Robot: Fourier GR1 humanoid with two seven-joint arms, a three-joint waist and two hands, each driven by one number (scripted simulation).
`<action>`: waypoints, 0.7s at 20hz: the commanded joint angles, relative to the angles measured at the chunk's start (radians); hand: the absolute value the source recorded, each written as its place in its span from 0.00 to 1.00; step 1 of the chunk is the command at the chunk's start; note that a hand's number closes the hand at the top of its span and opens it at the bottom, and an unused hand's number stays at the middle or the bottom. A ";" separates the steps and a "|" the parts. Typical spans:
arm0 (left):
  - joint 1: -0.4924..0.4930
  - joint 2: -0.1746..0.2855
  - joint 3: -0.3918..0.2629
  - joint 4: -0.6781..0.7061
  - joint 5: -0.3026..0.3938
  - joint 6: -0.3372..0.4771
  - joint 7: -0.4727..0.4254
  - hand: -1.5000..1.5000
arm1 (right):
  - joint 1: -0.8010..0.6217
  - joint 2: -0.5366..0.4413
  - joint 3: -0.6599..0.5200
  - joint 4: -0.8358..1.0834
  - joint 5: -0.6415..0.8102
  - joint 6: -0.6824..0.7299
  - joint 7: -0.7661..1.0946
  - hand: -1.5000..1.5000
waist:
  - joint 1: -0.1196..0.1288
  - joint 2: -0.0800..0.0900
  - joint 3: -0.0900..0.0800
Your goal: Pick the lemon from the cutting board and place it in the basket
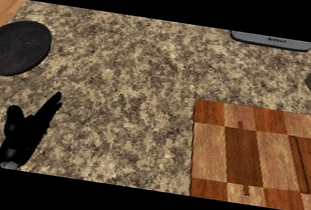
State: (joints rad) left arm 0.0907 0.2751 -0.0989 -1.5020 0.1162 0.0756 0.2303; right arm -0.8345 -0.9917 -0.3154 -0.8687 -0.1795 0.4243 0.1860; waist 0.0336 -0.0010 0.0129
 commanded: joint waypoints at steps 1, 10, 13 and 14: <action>0.027 0.004 0.013 0.062 0.021 -0.016 0.042 0.50 | 0.073 -0.044 0.052 0.045 0.156 -0.082 -0.094 1.00 | -0.007 0.017 -0.012; 0.010 -0.012 0.002 0.066 0.026 -0.035 0.078 0.50 | 0.009 -0.083 0.124 0.211 0.313 -0.103 -0.350 0.00 | 0.015 0.020 -0.011; 0.015 -0.009 0.018 0.114 0.000 -0.029 0.013 0.50 | -0.019 -0.128 0.079 0.316 0.295 -0.059 -0.425 0.00 | 0.008 0.019 -0.011; 0.015 -0.023 0.005 0.097 -0.005 -0.023 0.015 0.50 | -0.044 -0.129 0.075 0.342 0.299 -0.063 -0.428 0.00 | 0.011 0.019 -0.011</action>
State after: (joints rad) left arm 0.0816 0.2719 -0.0878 -1.5007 0.1161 0.0525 0.2338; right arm -0.8316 -1.0998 -0.2296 -0.6128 0.0995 0.3551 -0.1797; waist 0.0442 0.0062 0.0137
